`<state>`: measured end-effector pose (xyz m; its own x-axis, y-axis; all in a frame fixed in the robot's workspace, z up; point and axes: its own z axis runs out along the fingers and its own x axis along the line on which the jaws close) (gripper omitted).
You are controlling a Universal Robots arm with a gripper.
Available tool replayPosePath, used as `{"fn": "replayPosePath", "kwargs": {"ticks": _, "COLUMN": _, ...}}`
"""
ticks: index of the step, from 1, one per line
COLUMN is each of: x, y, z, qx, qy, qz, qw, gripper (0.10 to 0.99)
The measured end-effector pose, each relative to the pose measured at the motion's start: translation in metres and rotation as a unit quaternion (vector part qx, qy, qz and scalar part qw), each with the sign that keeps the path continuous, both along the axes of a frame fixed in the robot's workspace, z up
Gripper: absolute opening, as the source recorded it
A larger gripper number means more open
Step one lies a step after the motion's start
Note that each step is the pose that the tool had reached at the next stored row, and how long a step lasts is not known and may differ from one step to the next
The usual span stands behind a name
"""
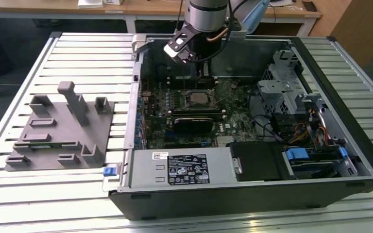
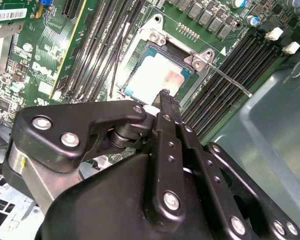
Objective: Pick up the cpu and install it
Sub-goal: 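Close the cpu cover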
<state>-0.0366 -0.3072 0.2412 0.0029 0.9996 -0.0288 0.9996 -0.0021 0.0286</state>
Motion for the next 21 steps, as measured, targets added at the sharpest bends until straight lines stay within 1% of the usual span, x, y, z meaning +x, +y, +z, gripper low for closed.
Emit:
{"fn": "replayPosePath", "kwargs": {"ticks": 4, "x": 0.0000, "y": 0.0000, "z": 0.0012, "qx": -0.0003, "qy": 0.0001, "qz": 0.000, "qw": 1.0000, "gripper": 0.122}}
{"fn": "replayPosePath", "kwargs": {"ticks": 10, "x": 0.0000, "y": 0.0002, "z": 0.0075, "qx": -0.0002, "qy": 0.0001, "qz": 0.000, "qw": 1.0000, "gripper": 0.122}}
{"fn": "replayPosePath", "kwargs": {"ticks": 21, "x": 0.0000, "y": 0.0010, "z": 0.0104, "qx": -0.0003, "qy": 0.0001, "qz": 0.000, "qw": 1.0000, "gripper": 0.122}}
